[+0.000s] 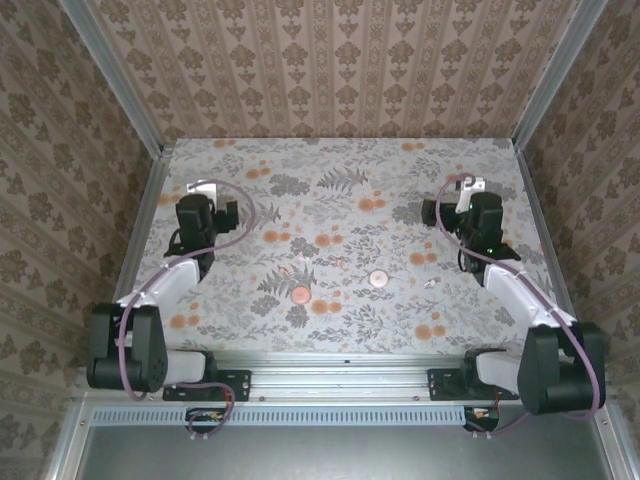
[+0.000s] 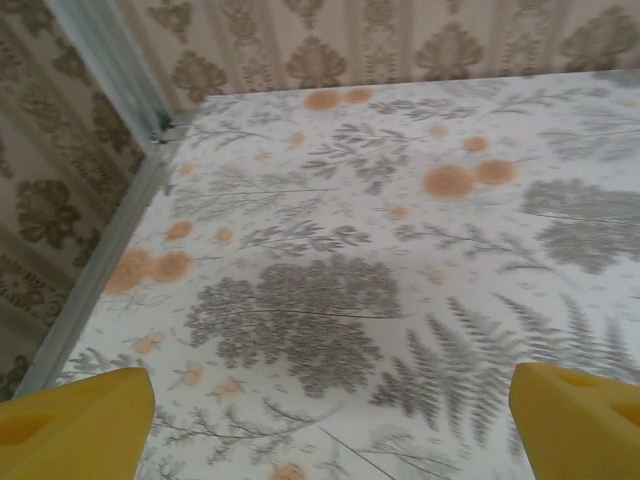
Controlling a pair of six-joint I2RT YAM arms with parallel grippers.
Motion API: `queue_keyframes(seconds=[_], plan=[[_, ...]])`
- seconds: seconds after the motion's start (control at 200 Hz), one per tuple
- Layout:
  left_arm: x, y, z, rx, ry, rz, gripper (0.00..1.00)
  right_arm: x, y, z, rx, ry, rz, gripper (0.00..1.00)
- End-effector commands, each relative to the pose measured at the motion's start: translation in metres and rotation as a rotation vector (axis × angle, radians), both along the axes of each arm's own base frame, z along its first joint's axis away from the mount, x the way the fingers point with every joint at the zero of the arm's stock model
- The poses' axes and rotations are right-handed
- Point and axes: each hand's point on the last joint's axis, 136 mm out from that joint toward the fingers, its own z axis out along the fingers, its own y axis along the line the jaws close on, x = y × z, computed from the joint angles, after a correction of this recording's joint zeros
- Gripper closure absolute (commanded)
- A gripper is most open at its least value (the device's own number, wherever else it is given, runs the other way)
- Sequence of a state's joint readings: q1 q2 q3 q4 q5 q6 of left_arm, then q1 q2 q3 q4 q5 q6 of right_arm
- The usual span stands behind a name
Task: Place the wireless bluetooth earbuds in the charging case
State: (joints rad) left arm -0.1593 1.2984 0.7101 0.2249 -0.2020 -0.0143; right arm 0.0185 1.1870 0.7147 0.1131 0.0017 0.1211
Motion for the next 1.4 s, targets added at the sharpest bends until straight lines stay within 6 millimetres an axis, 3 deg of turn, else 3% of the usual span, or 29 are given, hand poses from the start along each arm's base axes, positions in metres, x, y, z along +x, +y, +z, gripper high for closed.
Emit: queue_keyframes(seconds=[0.0, 0.115, 0.25, 0.365, 0.45, 0.615, 0.705, 0.855, 1.12, 1.4], plan=[[-0.04, -0.026, -0.023, -0.056, 0.275, -0.064, 0.08, -0.052, -0.005, -0.027, 0.054, 0.336, -0.113, 0.0], [-0.062, -0.051, -0.02, -0.14, 0.406, -0.106, 0.1, -0.087, 0.016, -0.027, 0.105, 0.508, -0.118, 0.0], [-0.087, -0.071, -0.033, -0.271, 0.526, -0.116, 0.12, -0.118, 0.054, -0.035, 0.133, 0.656, -0.077, 0.0], [-0.102, -0.074, -0.048, -0.34, 0.604, -0.087, 0.12, -0.135, 0.085, -0.047, 0.175, 0.76, -0.029, 0.01], [-0.111, -0.073, -0.059, -0.359, 0.646, -0.062, 0.13, -0.142, 0.102, -0.055, 0.205, 0.835, -0.032, 0.1], [-0.12, -0.074, -0.077, -0.372, 0.706, -0.05, 0.13, -0.136, 0.128, -0.071, 0.188, 0.909, -0.049, 0.18], [-0.122, -0.074, -0.083, -0.367, 0.733, -0.049, 0.13, -0.13, 0.142, -0.091, 0.18, 0.983, -0.061, 0.23], [-0.124, -0.074, -0.088, -0.364, 0.75, -0.047, 0.13, -0.122, 0.162, -0.111, 0.186, 1.043, -0.073, 0.25], [-0.127, -0.072, -0.094, -0.36, 0.762, -0.039, 0.13, -0.113, 0.17, -0.142, 0.144, 1.113, -0.11, 0.24], [-0.128, -0.071, -0.098, -0.356, 0.768, -0.03, 0.13, -0.104, 0.178, -0.162, 0.13, 1.142, -0.102, 0.27]])
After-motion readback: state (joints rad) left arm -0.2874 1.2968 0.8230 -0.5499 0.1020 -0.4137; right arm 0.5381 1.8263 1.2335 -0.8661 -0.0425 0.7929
